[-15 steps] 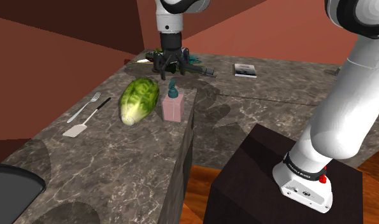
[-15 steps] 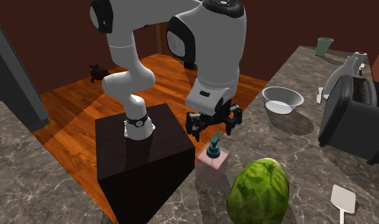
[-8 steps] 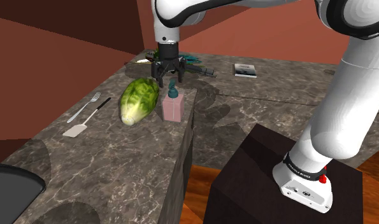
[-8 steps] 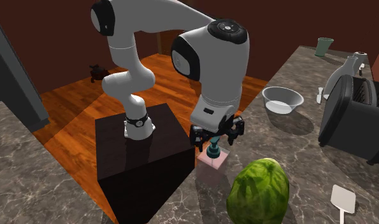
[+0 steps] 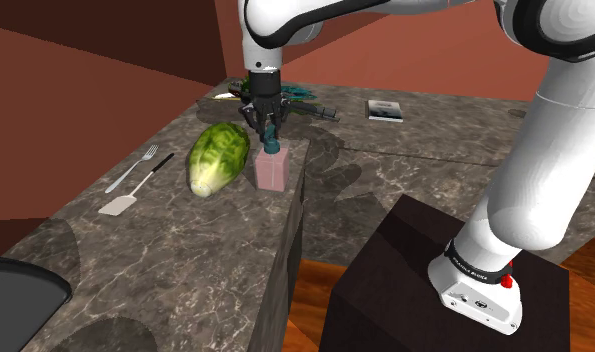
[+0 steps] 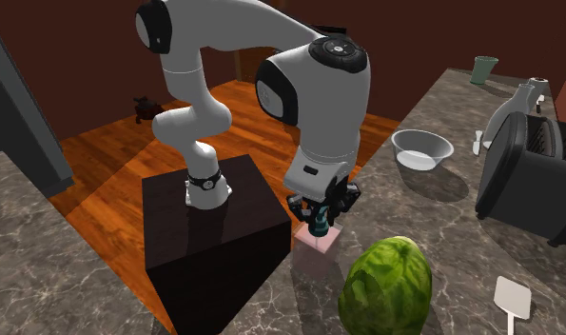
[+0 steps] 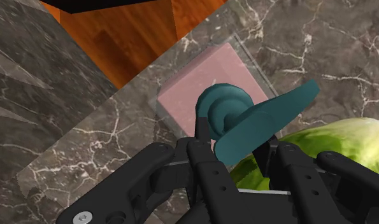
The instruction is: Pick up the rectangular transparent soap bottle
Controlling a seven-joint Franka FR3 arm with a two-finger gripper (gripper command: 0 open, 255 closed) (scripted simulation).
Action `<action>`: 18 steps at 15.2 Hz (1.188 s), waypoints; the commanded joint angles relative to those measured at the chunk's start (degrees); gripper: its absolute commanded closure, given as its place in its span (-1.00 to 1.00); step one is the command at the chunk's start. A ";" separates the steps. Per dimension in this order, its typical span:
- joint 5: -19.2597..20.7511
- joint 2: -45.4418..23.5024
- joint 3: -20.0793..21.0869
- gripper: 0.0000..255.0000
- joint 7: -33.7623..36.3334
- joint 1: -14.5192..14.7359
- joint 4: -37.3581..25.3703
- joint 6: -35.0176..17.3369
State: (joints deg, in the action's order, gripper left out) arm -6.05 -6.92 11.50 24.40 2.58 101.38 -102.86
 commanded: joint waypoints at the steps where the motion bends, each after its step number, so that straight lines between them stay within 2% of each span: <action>1: 0.01 -0.07 0.00 1.00 0.00 0.00 0.04 -0.01; 4: 0.01 -0.05 0.02 1.00 0.06 0.03 -0.04 0.09; 18: 0.12 0.13 0.03 1.00 1.16 0.00 -10.59 10.76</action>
State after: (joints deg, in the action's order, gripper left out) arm -5.93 -6.81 11.52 25.46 2.57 91.63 -92.98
